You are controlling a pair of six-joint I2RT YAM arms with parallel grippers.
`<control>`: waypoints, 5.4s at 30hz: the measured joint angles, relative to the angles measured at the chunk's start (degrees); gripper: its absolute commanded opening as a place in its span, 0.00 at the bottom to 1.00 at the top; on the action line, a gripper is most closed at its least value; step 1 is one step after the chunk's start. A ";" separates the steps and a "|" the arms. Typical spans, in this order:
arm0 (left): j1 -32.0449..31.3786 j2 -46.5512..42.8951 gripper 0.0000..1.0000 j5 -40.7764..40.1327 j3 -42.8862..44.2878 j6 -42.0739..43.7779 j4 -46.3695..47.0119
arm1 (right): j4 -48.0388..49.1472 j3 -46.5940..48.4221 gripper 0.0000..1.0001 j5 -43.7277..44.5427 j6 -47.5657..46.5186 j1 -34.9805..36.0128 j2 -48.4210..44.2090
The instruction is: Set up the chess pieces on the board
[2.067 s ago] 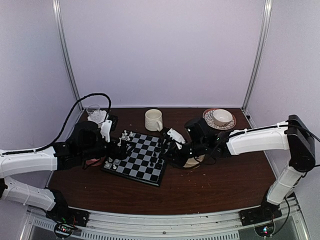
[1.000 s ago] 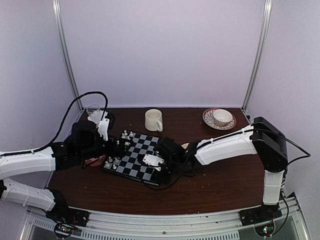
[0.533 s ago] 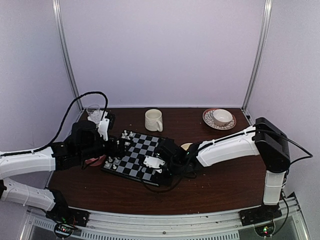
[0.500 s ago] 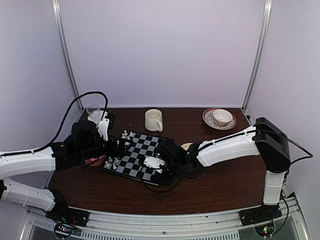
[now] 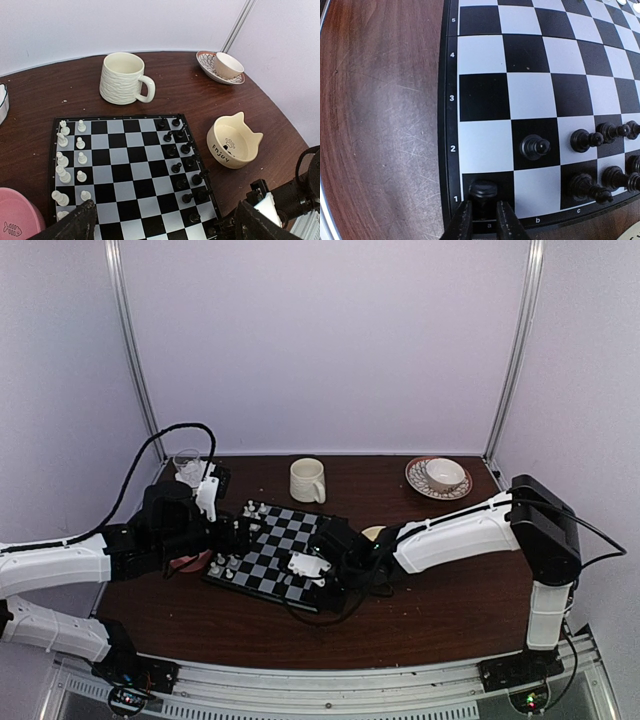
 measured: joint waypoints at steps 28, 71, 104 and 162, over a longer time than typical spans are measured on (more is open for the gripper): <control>0.00 0.00 0.97 1.44 0.00 -0.74 0.00 | -0.02 -4.57 0.04 1.79 0.09 0.02 -9.77; -2.19 27.93 0.49 45.46 13.97 -16.41 7.15 | 10.91 -14.80 0.04 7.85 1.25 0.02 -23.89; -2.16 29.24 0.14 46.56 14.73 -16.39 6.10 | 10.73 -15.17 0.15 5.05 0.15 0.24 -24.35; -2.19 12.98 0.14 49.33 4.42 -20.65 31.82 | 59.84 -29.42 0.29 -26.34 40.68 -8.20 -28.89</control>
